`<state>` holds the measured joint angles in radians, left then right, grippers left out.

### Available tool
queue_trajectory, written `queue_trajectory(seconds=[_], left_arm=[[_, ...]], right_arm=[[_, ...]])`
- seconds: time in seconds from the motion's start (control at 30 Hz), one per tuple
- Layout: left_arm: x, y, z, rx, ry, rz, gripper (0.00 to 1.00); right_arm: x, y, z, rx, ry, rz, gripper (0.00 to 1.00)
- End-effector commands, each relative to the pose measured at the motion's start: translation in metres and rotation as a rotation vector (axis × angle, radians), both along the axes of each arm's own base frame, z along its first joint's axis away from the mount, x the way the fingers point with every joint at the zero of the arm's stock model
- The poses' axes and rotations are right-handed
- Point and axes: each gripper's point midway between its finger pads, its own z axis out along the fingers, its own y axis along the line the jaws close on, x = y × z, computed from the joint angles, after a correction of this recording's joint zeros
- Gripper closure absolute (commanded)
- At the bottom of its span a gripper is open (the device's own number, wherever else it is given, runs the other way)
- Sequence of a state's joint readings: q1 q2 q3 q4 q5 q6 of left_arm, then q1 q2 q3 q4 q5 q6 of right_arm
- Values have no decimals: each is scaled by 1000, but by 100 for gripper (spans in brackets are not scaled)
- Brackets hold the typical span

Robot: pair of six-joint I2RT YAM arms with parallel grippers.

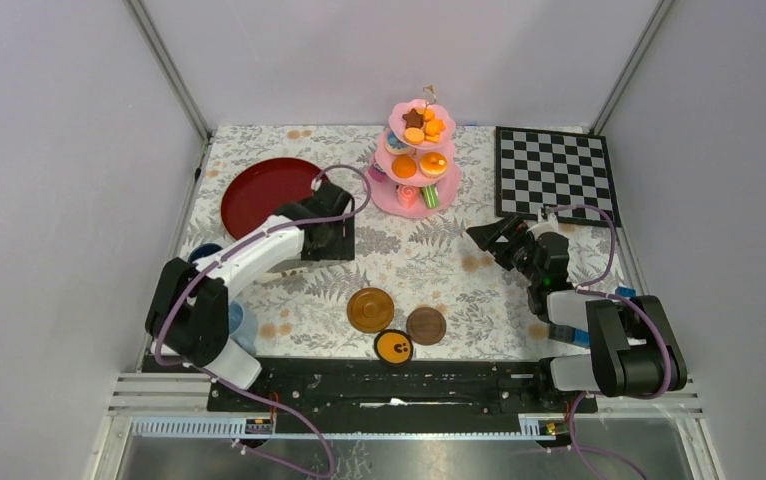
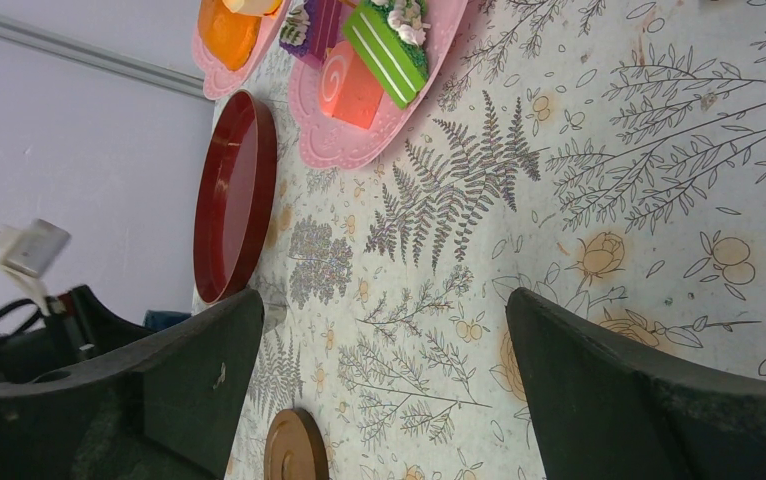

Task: Serve the afternoon tea
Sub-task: Pick up the clamp from the center of the board.

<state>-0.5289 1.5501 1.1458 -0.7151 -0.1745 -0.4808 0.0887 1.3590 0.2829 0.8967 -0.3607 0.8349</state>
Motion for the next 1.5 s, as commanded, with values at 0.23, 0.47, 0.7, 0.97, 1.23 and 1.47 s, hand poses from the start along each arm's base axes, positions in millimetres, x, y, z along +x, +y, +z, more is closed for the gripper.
queue_trajectory(seconds=[0.23, 0.47, 0.7, 0.97, 1.23, 1.47], left_arm=[[21, 9, -17, -205, -162, 385, 30], [23, 22, -15, -526, -176, 802, 30], [13, 56, -28, -527, -118, 1102, 33], [16, 72, -57, -603, -62, 1275, 44], [5, 69, -82, -596, 10, 1327, 71], [-14, 63, -63, -612, 9, 1287, 100]], right_arm=[[5, 1, 11, 1, -45, 12, 2], [4, 1, 10, 0, -44, 12, 2], [5, 1, 11, 2, -44, 13, 2], [4, 1, 11, 3, -44, 13, 2], [4, 1, 10, 3, -43, 11, 2], [5, 1, 10, 2, -41, 10, 2]])
